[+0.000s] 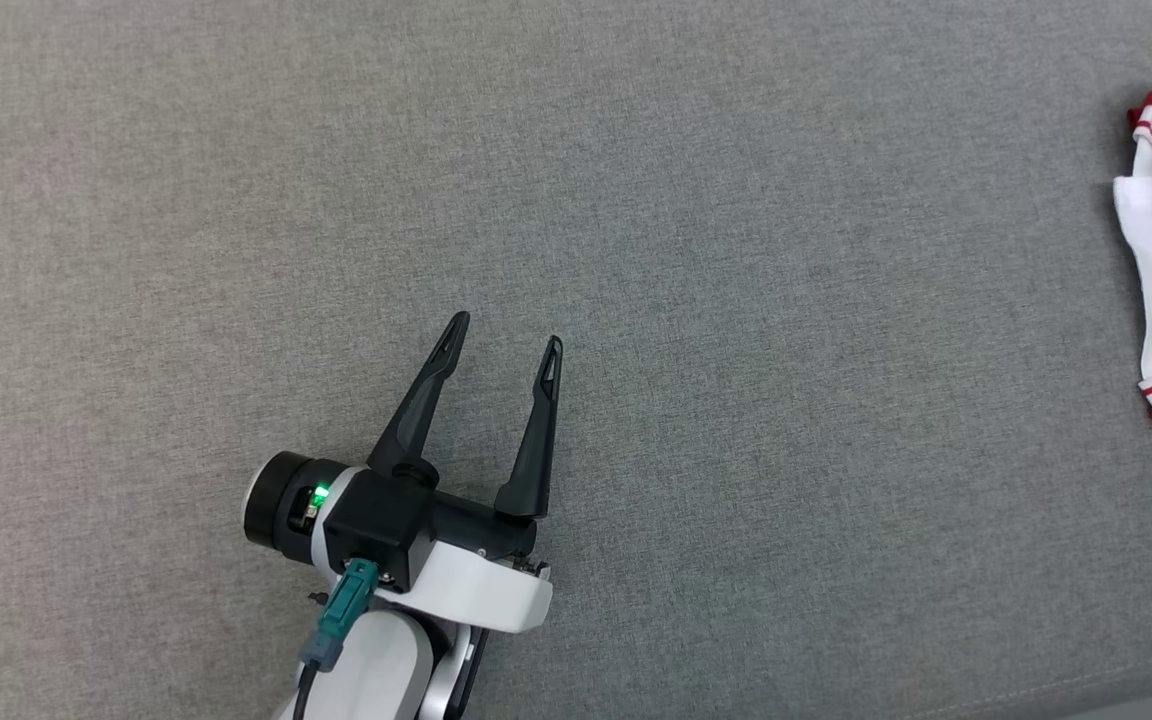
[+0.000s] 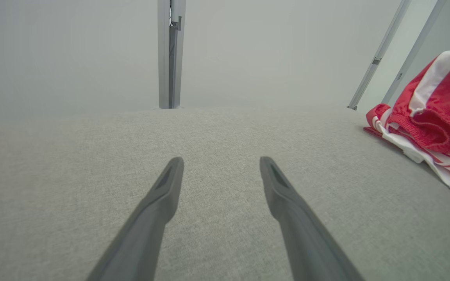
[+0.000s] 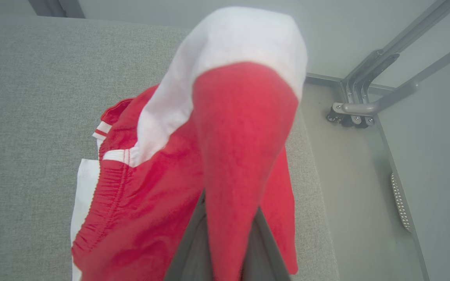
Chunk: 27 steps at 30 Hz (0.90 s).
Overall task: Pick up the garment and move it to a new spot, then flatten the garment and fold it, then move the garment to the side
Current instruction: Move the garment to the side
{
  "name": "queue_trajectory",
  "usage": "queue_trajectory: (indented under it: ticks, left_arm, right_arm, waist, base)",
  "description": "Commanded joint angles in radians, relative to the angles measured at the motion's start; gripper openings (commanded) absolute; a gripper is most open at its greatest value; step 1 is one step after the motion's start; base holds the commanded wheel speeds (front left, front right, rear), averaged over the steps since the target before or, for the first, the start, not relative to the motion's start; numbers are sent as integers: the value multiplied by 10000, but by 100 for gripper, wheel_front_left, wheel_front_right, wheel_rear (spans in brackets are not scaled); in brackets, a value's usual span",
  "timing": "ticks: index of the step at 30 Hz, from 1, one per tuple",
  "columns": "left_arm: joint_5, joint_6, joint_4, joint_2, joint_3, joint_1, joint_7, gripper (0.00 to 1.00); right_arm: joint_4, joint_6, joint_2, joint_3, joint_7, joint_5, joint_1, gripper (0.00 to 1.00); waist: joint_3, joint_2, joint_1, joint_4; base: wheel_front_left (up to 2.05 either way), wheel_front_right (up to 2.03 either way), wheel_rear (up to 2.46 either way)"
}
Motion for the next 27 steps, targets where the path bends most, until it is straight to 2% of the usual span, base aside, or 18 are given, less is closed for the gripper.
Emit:
queue_trajectory:
  ticks: [1, 7, 12, 18, 27]
  left_arm:
    - [-117, 40, 13, 40, -8, 5, -41, 100]
    - [-309, 108, -23, 40, -19, 62, -41, 100]
    - [-353, 117, -66, 40, -15, 75, -39, 100]
    - [-239, 62, -33, 41, 3, -7, -40, 100]
    - [-47, -15, 25, 40, -41, -166, -41, 100]
  right_arm:
    - [-52, -3, -131, 65, 65, -12, -116, 0]
    - [86, -3, -448, 325, 374, -68, -251, 0]
    - [354, -3, -466, 443, 464, -13, -203, 0]
    - [874, -3, -73, 701, 284, -17, -92, 0]
    - [2165, -3, 609, 1300, -107, -700, -331, 0]
  waist:
    - [-98, 0, 0, 21]
    - [-248, 0, 0, 140]
    - [-218, 0, 0, 219]
    - [-39, 0, 0, 322]
    - [271, 0, 0, 489]
  base:
    - [0, 0, 0]
    - [0, 0, 0]
    - [0, 0, 0]
    - [0, 0, 0]
    - [0, 0, 0]
